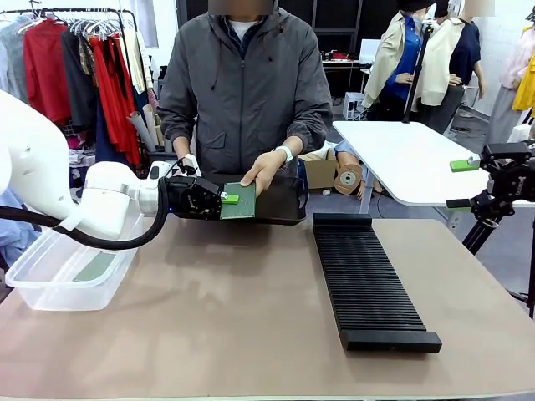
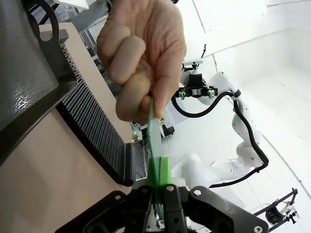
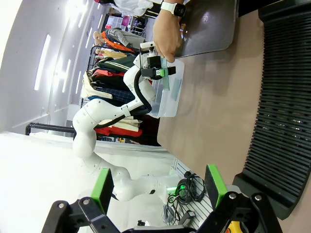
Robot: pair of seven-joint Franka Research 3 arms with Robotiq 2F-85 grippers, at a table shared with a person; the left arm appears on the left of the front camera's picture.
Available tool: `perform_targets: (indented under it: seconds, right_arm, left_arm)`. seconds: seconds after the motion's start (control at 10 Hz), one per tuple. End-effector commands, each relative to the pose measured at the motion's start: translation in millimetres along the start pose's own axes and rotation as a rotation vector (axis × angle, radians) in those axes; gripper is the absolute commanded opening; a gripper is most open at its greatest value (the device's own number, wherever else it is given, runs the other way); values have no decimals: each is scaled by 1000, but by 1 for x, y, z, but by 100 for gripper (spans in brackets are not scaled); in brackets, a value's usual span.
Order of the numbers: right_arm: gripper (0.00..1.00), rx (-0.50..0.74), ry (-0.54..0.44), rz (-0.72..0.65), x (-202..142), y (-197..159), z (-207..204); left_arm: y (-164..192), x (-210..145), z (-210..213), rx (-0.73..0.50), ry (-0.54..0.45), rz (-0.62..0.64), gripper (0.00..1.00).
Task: Sort PCBs into racks and boxes based on the side picked up.
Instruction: Pick up the Blank PCB handed by the Human, then if the short side of the Blank PCB is picked up, insert it into the PCB Rack ; if the long side is picked up, place it in the Organizing box.
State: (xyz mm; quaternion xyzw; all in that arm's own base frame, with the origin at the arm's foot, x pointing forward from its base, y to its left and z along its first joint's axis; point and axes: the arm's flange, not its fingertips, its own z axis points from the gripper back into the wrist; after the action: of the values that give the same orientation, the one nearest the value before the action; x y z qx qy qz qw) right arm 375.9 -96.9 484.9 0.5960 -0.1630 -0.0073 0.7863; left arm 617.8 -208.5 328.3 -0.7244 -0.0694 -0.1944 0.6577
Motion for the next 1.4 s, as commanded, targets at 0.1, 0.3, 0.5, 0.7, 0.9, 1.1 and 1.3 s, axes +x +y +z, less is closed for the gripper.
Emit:
perform_targets:
  seconds: [0.1, 0.3, 0.5, 0.7, 0.9, 1.1, 1.3]
  right_arm:
    - [100, 11, -17, 4, -1, 2, -1]
    - [100, 11, -17, 4, -1, 2, -1]
    - [100, 11, -17, 4, -1, 2, -1]
    - [100, 11, -17, 4, -1, 2, -1]
    - [100, 11, -17, 4, -1, 2, -1]
    - [100, 11, -17, 4, -1, 2, -1]
    - [100, 11, -17, 4, -1, 2, -1]
  left_arm:
    - [-1, 0, -1, -4, 0, -16, 0]
    - [-1, 0, -1, -4, 0, -16, 0]
    - [-1, 0, -1, -4, 0, -16, 0]
    - [-1, 0, -1, -4, 0, -16, 0]
    - [-1, 0, -1, -4, 0, -16, 0]
    - [-1, 0, -1, -4, 0, -16, 0]
    - [-1, 0, -1, -4, 0, -16, 0]
